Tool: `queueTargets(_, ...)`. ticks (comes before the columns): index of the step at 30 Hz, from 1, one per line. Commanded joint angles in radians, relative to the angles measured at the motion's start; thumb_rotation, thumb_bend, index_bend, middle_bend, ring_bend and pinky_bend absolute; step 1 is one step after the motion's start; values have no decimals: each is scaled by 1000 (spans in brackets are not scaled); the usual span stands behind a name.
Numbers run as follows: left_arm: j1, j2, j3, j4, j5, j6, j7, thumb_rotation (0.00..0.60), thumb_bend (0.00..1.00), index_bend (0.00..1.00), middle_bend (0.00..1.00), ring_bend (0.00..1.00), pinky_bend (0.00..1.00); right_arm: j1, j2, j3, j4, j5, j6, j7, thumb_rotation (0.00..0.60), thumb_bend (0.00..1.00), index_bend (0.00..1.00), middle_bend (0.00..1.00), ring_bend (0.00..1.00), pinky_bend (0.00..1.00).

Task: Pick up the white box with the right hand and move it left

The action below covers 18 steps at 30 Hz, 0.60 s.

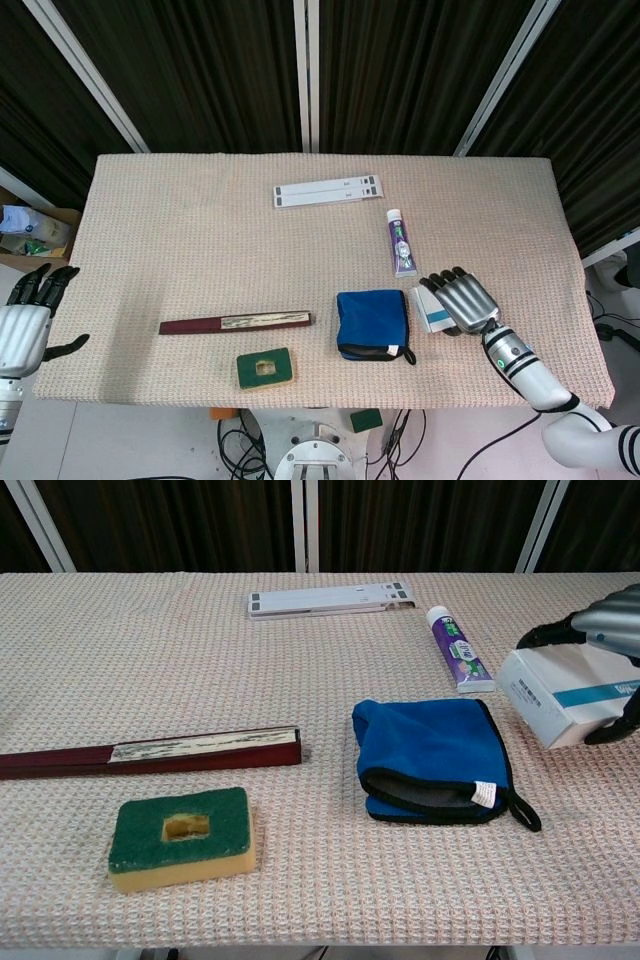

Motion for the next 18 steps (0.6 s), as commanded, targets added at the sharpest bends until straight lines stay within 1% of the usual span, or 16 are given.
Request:
queueTargets(1, 3, 2, 1, 0, 4, 5, -1, 600, 7, 108, 131, 50, 120, 31, 54, 72, -106, -28, 51, -38, 600, 219, 724, 668, 543, 584)
queueTargets(4, 7, 4, 4, 2, 10, 12, 0, 600, 7, 108, 131, 49, 120, 85, 26, 148, -163, 16, 59, -146, 600, 219, 736, 673, 547, 590)
queueTargets(5, 7, 3, 4, 5, 11, 14, -1, 600, 8, 108, 131, 49, 120, 115, 0, 181, -175, 54, 49, -184, 600, 217, 746, 678, 552, 593)
queueTargets(7, 8, 3, 4, 9, 9, 14, -5, 600, 8, 108, 131, 49, 121, 169, -54, 226, -177, 128, 25, -242, 600, 215, 758, 685, 559, 597)
queueTargets(9, 9, 1, 1, 13, 7, 16, -14, 600, 8, 108, 131, 49, 121, 241, -131, 272, -152, 231, -4, -315, 600, 215, 762, 687, 561, 598)
queueTargets(11, 10, -3, 1, 18, 10, 21, -22, 600, 8, 108, 131, 49, 121, 318, -210, 303, -102, 337, -26, -393, 600, 215, 763, 688, 562, 598)
queueTargets(13, 12, -5, 2, 24, 10, 21, -27, 600, 8, 108, 131, 49, 121, 382, -274, 320, -49, 431, -43, -451, 600, 215, 764, 689, 561, 598)
queueTargets(15, 12, -6, 4, 31, 8, 16, -33, 600, 8, 108, 131, 49, 121, 451, -343, 333, 24, 527, -57, -500, 600, 215, 764, 690, 561, 598)
queueTargets(18, 14, -7, 6, 40, 5, 14, -42, 600, 8, 108, 131, 49, 120, 529, -434, 339, 145, 627, -74, -535, 600, 215, 764, 690, 561, 598)
